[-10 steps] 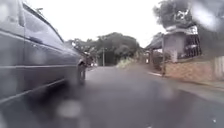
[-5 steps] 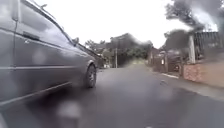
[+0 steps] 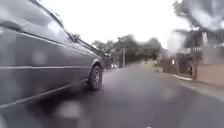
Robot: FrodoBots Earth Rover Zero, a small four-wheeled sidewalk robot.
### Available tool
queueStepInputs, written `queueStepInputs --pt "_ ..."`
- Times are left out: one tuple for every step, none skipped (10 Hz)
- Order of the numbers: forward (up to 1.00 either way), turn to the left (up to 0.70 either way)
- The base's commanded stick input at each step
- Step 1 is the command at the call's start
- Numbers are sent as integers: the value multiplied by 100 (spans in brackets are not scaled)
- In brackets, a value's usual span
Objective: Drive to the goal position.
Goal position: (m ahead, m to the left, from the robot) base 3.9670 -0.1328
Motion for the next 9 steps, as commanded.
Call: queueStepInputs --pt "70 0" --pt "70 -24" --pt "70 -35" --pt "70 -35" --pt "70 -35" --pt "70 -35" --pt "70 -35" --pt "70 -35" --pt "70 -30"
